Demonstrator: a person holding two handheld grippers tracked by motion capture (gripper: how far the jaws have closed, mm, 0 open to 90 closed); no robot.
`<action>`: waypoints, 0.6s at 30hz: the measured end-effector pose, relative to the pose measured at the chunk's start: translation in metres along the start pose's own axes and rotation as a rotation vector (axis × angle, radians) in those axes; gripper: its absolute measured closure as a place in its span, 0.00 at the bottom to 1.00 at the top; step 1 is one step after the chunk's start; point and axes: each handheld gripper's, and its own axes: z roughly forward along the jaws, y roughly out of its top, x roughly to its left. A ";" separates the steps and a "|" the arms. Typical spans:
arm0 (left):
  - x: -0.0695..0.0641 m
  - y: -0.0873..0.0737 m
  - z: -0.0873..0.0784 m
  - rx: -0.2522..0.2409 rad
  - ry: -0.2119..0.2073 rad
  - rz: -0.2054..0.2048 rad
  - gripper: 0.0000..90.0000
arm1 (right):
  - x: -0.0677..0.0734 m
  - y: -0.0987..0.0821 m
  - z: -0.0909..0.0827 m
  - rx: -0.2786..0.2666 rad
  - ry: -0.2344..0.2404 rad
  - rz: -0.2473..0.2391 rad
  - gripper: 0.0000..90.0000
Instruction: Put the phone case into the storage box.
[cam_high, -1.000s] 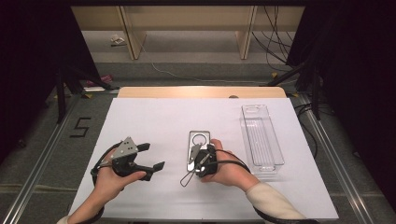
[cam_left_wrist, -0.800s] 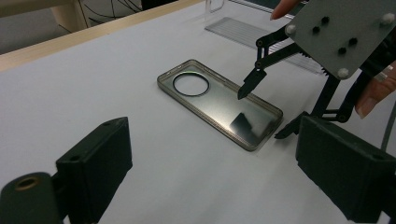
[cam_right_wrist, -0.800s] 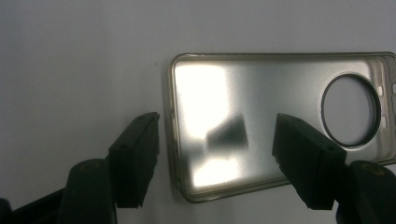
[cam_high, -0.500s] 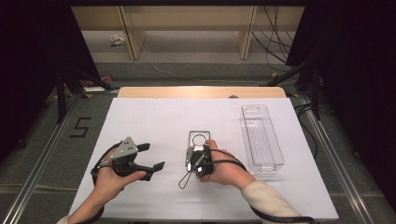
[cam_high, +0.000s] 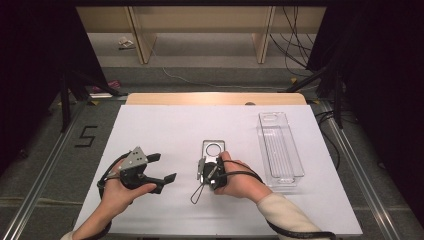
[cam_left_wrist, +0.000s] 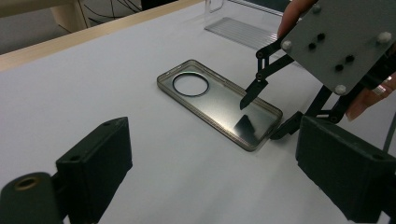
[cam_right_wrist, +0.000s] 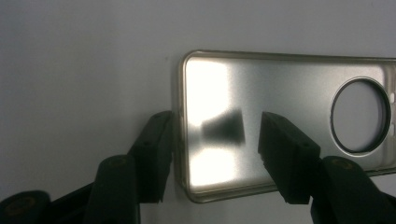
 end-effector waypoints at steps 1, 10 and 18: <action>0.000 0.000 0.000 0.000 0.000 -0.001 0.11 | 0.000 0.000 0.000 -0.003 0.000 -0.014 0.54; 0.000 0.000 0.000 -0.001 0.000 0.000 0.11 | 0.001 0.005 0.001 0.024 0.014 -0.047 0.64; 0.001 0.000 0.000 -0.002 0.000 0.000 0.11 | 0.002 0.009 0.000 0.053 0.025 -0.076 0.70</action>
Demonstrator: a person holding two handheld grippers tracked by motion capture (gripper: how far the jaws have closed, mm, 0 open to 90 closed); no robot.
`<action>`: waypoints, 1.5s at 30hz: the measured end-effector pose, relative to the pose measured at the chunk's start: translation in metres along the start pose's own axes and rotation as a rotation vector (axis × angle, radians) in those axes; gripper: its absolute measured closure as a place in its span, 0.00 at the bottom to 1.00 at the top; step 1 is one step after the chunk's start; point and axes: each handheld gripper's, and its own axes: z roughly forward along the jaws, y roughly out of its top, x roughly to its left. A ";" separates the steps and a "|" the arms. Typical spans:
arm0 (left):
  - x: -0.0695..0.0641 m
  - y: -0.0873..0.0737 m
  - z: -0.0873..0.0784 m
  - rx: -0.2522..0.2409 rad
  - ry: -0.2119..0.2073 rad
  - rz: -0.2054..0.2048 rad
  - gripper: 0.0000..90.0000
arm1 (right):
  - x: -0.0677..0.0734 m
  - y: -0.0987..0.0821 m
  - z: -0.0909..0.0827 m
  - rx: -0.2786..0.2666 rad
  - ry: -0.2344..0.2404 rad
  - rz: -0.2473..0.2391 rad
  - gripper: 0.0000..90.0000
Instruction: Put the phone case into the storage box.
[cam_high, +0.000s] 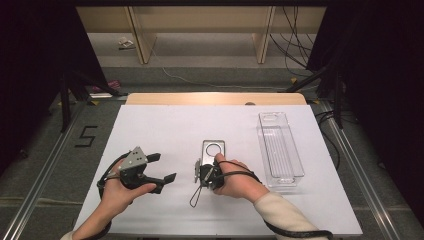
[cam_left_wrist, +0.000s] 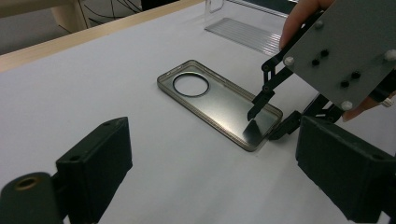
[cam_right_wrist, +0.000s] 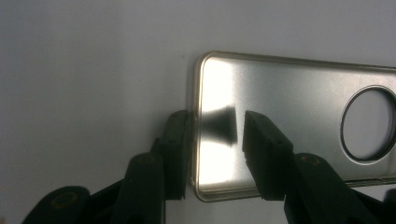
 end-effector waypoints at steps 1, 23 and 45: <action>0.000 0.000 0.000 0.000 0.000 0.000 0.11 | 0.000 0.001 -0.001 0.009 0.005 -0.002 0.72; 0.000 0.000 0.000 0.002 0.000 0.000 0.11 | 0.004 0.006 0.000 0.043 0.038 -0.004 0.90; 0.000 -0.001 0.000 0.002 -0.002 -0.001 0.12 | 0.003 0.005 0.000 0.033 0.048 0.032 0.97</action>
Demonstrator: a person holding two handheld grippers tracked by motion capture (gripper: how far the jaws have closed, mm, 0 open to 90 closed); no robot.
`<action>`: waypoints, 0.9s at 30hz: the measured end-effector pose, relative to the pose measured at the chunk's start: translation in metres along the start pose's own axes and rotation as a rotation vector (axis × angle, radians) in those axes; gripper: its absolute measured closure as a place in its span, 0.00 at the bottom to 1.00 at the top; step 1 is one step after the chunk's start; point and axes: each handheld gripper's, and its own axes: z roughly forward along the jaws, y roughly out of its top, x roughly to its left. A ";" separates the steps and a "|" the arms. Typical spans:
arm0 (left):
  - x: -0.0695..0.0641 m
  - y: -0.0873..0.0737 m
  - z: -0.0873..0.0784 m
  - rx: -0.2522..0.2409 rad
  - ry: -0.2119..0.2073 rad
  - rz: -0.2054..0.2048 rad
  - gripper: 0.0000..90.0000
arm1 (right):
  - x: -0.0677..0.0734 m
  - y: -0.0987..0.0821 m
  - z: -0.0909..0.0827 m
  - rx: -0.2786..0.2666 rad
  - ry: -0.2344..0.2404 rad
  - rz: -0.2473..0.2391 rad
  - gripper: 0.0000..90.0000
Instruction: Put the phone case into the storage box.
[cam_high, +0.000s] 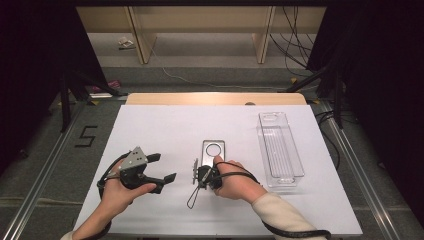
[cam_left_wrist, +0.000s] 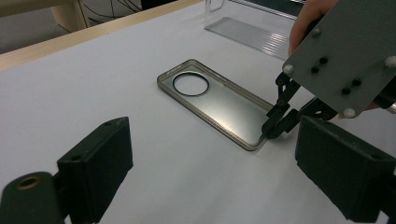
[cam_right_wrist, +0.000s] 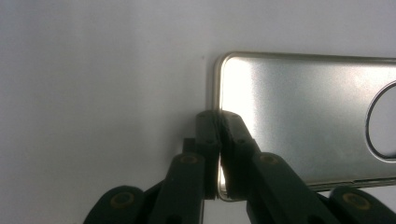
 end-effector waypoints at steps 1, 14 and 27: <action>0.000 0.000 0.000 0.000 0.000 0.000 0.12 | 0.000 0.000 0.000 0.000 0.000 0.002 0.97; 0.000 0.000 0.000 0.001 0.002 -0.001 0.12 | 0.000 -0.001 -0.001 -0.008 -0.005 0.014 0.98; 0.001 -0.001 0.000 0.002 0.003 -0.004 0.12 | 0.000 -0.004 -0.008 -0.038 -0.018 0.034 0.99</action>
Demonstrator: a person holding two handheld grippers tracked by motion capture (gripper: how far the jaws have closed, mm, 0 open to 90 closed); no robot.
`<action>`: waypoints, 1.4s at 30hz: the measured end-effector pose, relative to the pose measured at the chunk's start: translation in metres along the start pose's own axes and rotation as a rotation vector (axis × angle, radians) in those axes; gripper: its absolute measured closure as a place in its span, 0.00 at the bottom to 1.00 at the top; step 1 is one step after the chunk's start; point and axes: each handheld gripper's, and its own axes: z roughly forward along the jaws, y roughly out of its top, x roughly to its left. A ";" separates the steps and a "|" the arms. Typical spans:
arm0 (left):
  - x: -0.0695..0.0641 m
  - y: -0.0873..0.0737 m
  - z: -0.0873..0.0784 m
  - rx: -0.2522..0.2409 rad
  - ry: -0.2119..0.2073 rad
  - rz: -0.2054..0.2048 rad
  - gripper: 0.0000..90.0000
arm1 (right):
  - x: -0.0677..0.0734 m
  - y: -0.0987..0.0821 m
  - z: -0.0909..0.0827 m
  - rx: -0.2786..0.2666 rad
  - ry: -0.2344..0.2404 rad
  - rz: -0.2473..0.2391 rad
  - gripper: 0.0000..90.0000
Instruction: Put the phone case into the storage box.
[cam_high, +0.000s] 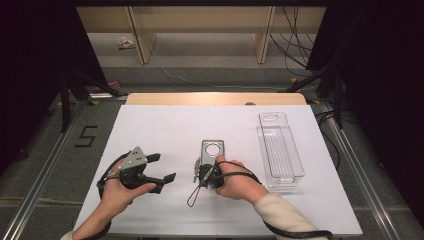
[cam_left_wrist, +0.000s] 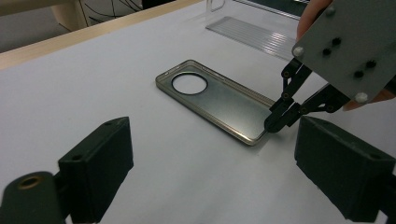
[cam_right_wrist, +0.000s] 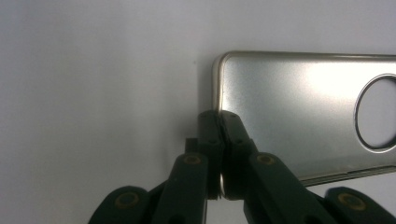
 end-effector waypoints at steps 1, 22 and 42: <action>0.000 0.000 0.000 0.000 0.000 0.000 0.12 | 0.000 0.000 -0.001 -0.002 -0.004 0.005 0.99; 0.001 -0.001 0.000 -0.001 0.005 -0.005 0.13 | 0.003 -0.009 -0.017 -0.087 -0.051 0.028 0.99; 0.002 -0.001 0.001 -0.004 0.008 -0.013 0.13 | 0.008 -0.030 -0.025 -0.228 -0.084 0.044 0.99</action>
